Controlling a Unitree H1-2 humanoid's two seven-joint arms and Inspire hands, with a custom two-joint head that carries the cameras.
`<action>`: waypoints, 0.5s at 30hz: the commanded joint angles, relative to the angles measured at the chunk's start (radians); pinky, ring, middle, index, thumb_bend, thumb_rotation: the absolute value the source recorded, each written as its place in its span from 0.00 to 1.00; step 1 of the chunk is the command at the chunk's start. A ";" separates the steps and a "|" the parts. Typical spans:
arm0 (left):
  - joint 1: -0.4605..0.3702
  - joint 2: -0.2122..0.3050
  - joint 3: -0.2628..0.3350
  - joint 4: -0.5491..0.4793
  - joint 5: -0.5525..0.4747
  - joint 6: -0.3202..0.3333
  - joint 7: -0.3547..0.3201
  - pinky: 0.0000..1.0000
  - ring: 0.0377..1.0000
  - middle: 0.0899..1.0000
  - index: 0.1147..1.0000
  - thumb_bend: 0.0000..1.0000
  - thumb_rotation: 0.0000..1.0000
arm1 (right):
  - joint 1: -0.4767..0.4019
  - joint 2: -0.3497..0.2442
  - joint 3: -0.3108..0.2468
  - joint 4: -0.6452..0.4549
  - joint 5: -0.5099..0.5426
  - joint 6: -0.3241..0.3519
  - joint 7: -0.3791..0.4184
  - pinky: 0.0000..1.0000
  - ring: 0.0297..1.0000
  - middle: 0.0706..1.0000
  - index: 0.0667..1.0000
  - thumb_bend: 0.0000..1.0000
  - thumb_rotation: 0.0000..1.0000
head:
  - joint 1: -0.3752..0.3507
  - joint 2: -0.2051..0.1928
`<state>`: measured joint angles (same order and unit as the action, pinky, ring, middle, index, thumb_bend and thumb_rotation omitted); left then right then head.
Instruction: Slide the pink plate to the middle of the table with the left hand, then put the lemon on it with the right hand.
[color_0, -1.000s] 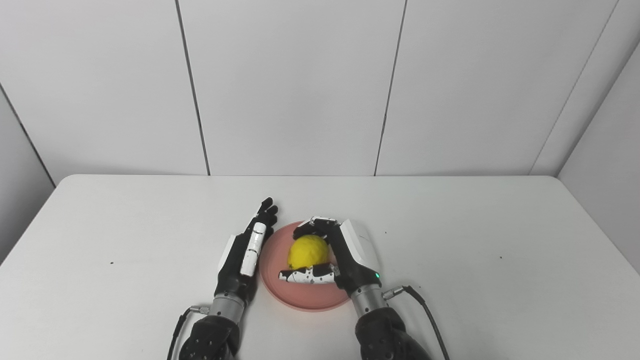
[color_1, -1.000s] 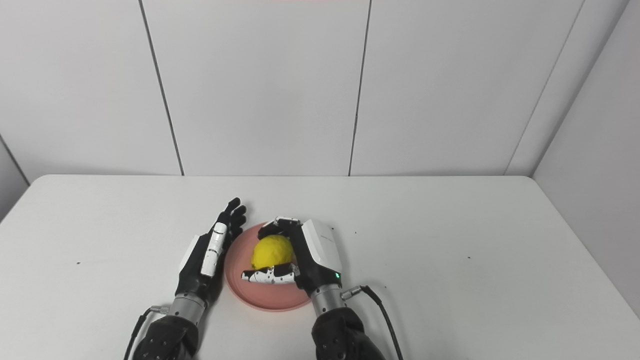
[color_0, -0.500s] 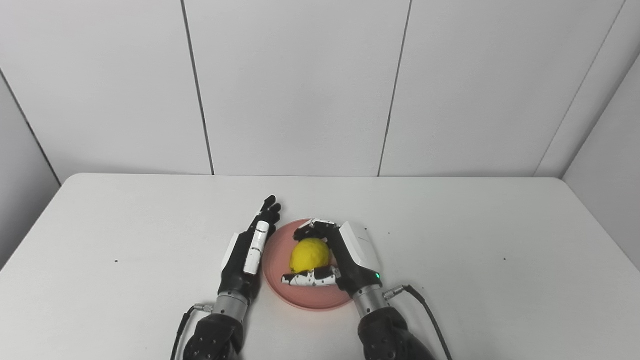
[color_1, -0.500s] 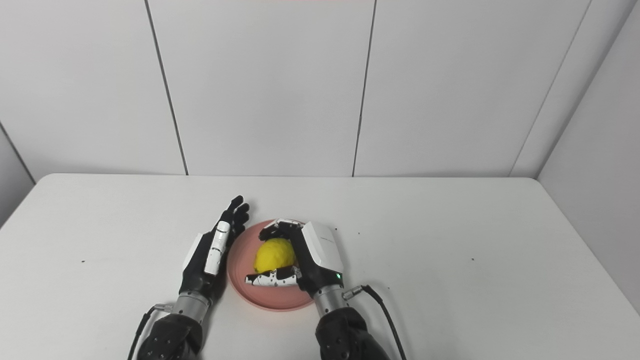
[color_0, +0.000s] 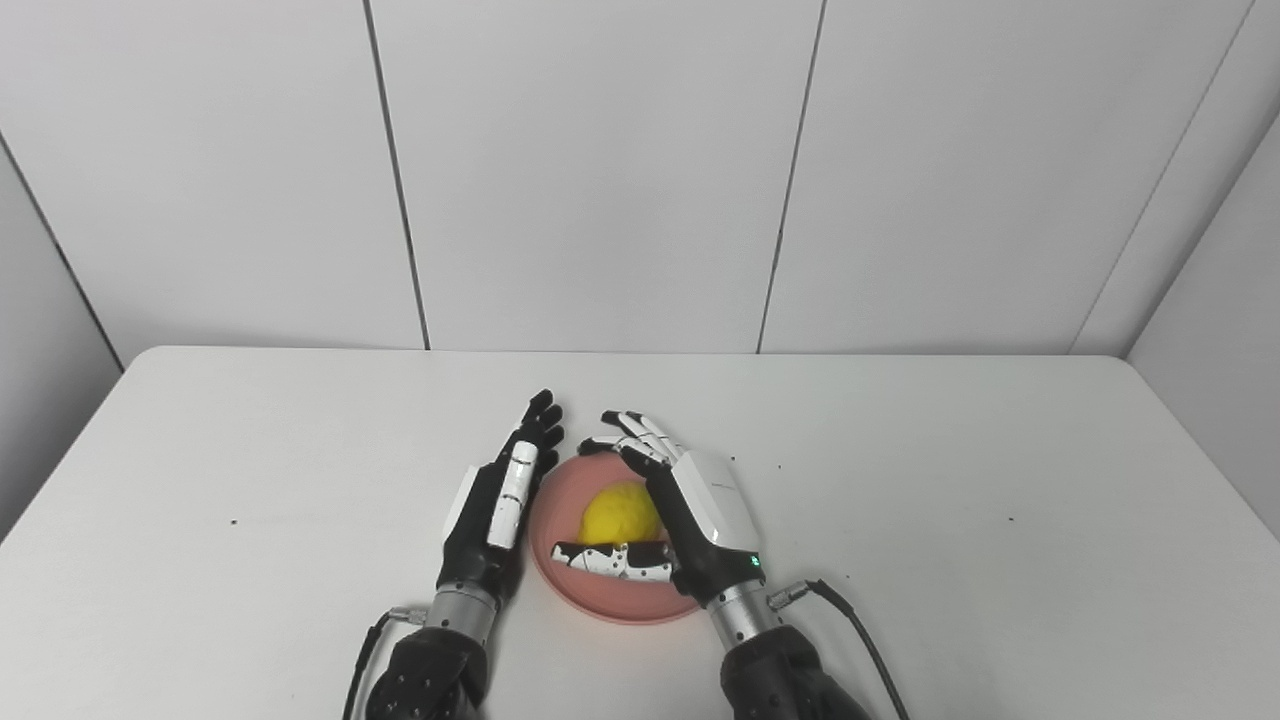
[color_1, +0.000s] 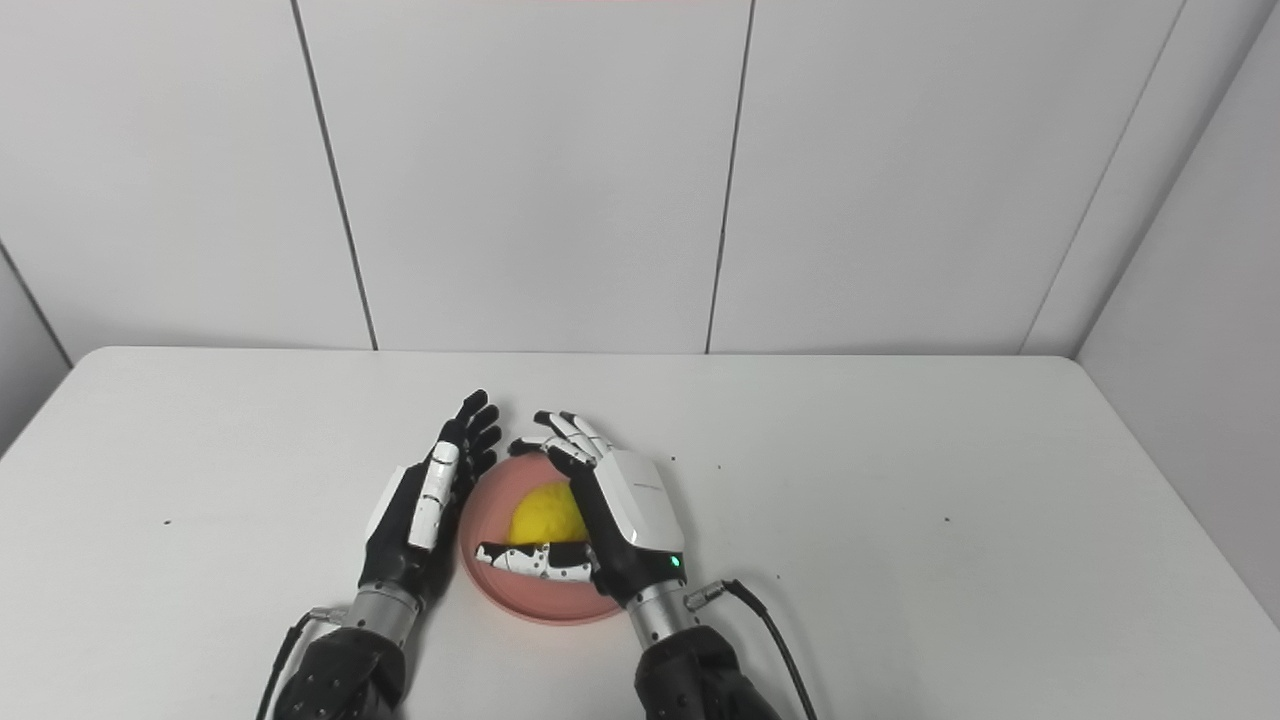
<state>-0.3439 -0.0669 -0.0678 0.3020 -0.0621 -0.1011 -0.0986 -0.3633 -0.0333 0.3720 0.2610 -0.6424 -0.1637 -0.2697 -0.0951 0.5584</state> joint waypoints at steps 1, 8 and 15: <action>-0.014 -0.008 0.002 0.012 -0.017 -0.050 -0.015 0.96 0.95 0.95 0.95 0.62 1.00 | -0.019 0.005 -0.012 -0.052 0.014 -0.067 -0.021 0.98 0.99 0.98 0.91 0.66 0.58 | -0.004 0.000; -0.011 -0.007 0.001 -0.004 -0.012 -0.020 -0.009 0.99 0.97 0.96 0.96 0.64 1.00 | -0.001 0.007 -0.031 -0.111 0.004 -0.087 -0.041 0.97 0.99 1.00 0.98 0.63 0.61 | -0.007 -0.002; -0.006 0.003 0.010 -0.013 0.001 -0.021 0.005 0.97 0.95 0.95 0.95 0.66 1.00 | 0.022 0.000 -0.083 -0.156 0.033 -0.100 -0.051 0.93 0.98 0.99 0.98 0.67 0.71 | -0.021 -0.007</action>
<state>-0.3428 -0.0653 -0.0650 0.2960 -0.0598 -0.0932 -0.0994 -0.3219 -0.0329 0.3081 0.1410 -0.6270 -0.2111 -0.2933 -0.1166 0.5507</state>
